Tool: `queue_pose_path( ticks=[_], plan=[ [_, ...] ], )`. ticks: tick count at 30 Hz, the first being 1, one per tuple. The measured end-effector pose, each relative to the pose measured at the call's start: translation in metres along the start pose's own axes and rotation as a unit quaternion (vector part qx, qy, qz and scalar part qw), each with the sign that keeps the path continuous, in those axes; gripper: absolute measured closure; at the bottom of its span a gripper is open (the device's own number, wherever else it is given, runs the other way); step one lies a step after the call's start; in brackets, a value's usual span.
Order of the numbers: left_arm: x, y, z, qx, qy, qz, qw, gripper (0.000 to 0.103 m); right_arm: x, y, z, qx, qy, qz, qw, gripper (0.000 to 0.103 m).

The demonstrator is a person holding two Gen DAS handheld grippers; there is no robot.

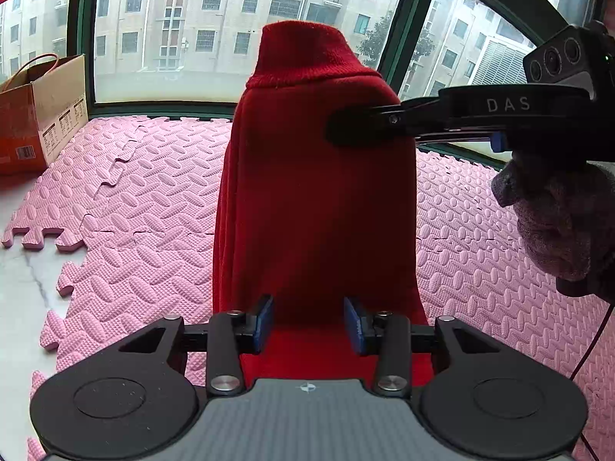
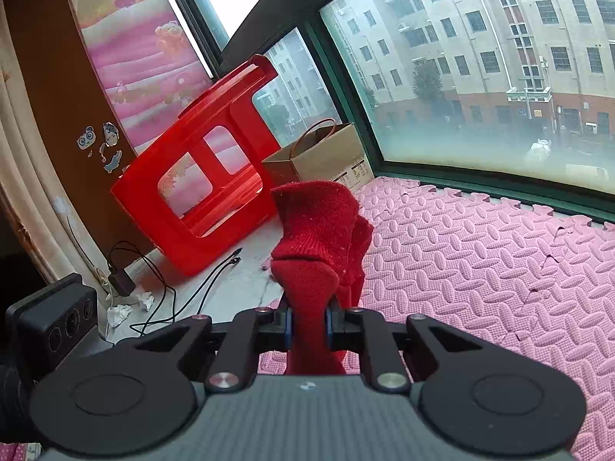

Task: Fold clothes

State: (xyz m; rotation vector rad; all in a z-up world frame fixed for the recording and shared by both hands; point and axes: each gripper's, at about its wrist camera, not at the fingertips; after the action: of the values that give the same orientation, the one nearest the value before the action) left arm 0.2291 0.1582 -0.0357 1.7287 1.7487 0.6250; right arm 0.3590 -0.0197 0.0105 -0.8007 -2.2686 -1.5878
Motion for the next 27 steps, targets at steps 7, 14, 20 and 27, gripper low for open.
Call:
queue_pose_path(
  ticks=[7,14,20,27],
  plan=[
    [0.016,-0.019,0.009,0.029,-0.004,-0.055,0.9981,0.062,0.037,-0.015,-0.02,0.004,0.017,-0.043,0.999,0.089],
    [0.039,-0.026,-0.033,-0.007,-0.012,-0.071,0.9974,0.061,0.077,-0.036,-0.041,0.018,0.042,-0.1,0.994,0.089],
    [0.064,-0.04,-0.066,-0.018,0.021,-0.09,0.9956,0.061,0.119,-0.069,-0.051,0.046,0.051,-0.167,0.984,0.089],
    [0.089,-0.059,-0.104,-0.024,0.048,-0.108,0.9927,0.06,0.172,-0.125,-0.053,0.103,0.041,-0.286,0.952,0.088]
  ],
)
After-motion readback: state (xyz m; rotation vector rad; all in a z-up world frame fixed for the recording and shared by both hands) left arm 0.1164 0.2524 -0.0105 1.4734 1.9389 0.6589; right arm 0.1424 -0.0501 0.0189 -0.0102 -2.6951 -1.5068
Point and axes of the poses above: each gripper's, at about its wrist camera, not at the fingertips, and z roughly the way its jaws point, x to its left, y to its top, and after that the axes turned 11 degrees about y, right-handed
